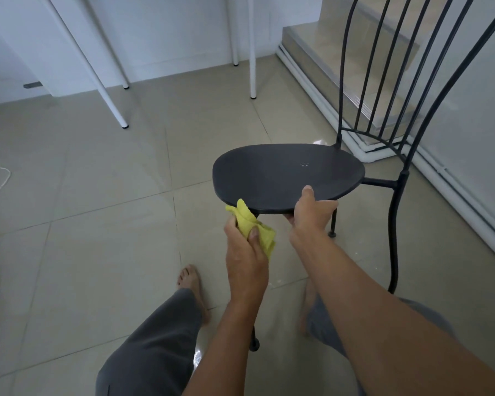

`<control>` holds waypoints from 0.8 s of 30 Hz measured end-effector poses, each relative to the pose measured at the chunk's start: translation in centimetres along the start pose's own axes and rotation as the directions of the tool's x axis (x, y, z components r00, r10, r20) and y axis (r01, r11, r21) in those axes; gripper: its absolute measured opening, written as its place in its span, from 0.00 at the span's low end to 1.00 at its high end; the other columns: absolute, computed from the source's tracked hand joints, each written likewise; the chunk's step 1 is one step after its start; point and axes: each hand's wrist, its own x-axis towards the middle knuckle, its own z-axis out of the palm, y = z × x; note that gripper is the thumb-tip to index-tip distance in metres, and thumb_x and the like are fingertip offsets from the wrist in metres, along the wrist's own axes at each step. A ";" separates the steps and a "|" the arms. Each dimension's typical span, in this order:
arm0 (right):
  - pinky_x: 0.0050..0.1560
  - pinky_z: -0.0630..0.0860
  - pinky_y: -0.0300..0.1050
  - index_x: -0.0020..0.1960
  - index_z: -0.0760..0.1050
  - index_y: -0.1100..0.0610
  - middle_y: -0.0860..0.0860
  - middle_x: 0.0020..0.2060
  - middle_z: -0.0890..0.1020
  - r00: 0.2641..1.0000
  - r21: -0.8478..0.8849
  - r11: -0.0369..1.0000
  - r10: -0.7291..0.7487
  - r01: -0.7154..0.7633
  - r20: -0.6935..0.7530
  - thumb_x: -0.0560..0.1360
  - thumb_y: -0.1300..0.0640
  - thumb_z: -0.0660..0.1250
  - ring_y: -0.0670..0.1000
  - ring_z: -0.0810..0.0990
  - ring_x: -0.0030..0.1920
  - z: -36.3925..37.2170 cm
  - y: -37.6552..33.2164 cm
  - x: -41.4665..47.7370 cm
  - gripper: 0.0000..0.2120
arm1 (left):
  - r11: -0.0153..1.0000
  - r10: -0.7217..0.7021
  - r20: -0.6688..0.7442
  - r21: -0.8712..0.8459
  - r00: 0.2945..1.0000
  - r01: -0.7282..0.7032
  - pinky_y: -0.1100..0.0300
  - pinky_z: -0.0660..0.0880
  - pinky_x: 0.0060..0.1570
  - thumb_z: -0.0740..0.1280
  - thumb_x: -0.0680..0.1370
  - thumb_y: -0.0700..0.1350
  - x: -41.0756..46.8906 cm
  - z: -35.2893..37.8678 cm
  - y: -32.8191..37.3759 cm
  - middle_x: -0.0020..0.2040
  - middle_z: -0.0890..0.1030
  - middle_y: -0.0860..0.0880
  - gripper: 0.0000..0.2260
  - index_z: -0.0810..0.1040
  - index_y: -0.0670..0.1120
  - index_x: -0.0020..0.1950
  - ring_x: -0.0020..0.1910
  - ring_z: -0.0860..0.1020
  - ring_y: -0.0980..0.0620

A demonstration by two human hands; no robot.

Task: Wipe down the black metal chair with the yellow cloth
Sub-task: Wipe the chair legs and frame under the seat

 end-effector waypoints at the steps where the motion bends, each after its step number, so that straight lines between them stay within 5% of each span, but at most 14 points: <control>1: 0.48 0.84 0.56 0.59 0.63 0.53 0.48 0.49 0.77 1.000 -0.003 1.000 0.000 0.000 0.000 0.78 0.59 0.65 0.50 0.81 0.48 0.0 0.0 0.0 0.13 | 1.000 0.018 -0.009 0.003 1.000 -0.018 0.62 0.73 0.36 0.54 0.84 0.51 0.4 0.1 0.4 0.47 0.74 0.55 0.11 0.61 0.51 0.65 0.42 0.75 0.56; 8: 0.39 0.83 0.50 0.60 0.63 0.55 0.49 0.50 0.75 0.999 0.017 1.000 0.022 -0.023 0.025 0.79 0.61 0.64 0.50 0.80 0.47 0.8 -1.1 -0.1 0.13 | 0.998 -0.069 0.048 -0.007 0.996 0.070 0.62 0.70 0.34 0.53 0.84 0.49 -2.0 0.7 -3.3 0.43 0.74 0.52 0.01 0.62 0.54 0.55 0.39 0.75 0.53; 24: 0.36 0.83 0.49 0.61 0.62 0.56 0.48 0.50 0.75 1.000 0.038 0.999 0.021 -0.022 0.020 0.79 0.61 0.63 0.51 0.81 0.48 0.9 -1.0 -0.6 0.14 | 0.985 -0.167 0.052 -0.033 0.985 0.169 0.62 0.69 0.32 0.55 0.84 0.47 -3.6 1.7 -5.8 0.41 0.75 0.50 0.02 0.63 0.51 0.54 0.37 0.74 0.54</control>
